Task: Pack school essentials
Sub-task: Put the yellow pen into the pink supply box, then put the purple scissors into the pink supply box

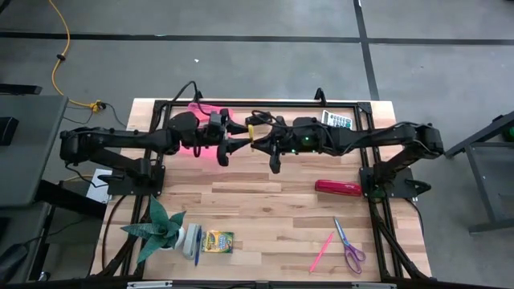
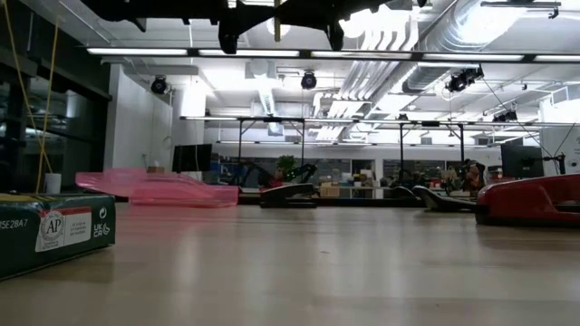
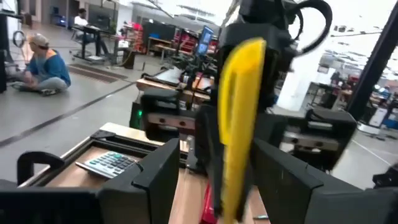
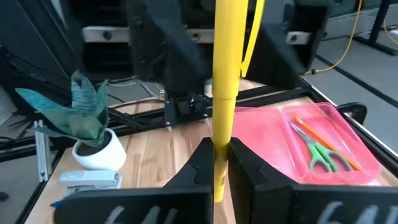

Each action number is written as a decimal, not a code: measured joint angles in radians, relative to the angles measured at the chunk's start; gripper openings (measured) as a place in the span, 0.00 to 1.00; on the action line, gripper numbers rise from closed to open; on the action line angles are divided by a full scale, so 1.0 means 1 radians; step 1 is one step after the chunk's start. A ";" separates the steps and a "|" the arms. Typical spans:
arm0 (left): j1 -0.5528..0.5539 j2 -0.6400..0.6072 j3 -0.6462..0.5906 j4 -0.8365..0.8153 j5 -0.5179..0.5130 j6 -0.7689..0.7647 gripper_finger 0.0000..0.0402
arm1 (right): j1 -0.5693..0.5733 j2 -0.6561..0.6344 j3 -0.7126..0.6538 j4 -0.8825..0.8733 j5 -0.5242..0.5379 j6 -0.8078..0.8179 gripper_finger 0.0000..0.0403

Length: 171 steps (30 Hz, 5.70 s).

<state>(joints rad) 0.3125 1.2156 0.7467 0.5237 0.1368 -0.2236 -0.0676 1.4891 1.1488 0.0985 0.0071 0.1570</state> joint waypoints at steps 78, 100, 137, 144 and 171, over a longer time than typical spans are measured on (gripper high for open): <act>0.254 -0.392 -0.069 -0.370 -0.181 0.044 0.03 | -0.065 -0.354 -0.390 0.243 0.065 0.162 0.56; 0.512 0.112 -0.170 -0.462 -0.627 -0.877 0.03 | -0.097 -0.354 -0.390 0.207 0.095 0.238 0.56; 0.507 0.138 -0.168 -0.291 -0.486 -0.915 0.47 | -0.097 -0.353 -0.389 0.182 0.096 0.236 0.56; 0.476 -0.064 -0.168 0.011 -0.234 -0.586 0.46 | -0.097 -0.353 -0.389 0.200 0.095 0.228 0.56; 0.070 -0.473 -0.168 0.070 0.109 0.069 0.46 | -0.086 -0.353 -0.330 0.165 0.045 0.165 0.56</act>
<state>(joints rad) 0.3830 0.7425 0.5789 0.5936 0.2462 -0.1549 -0.1541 1.1359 0.8191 0.2630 0.0525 0.3218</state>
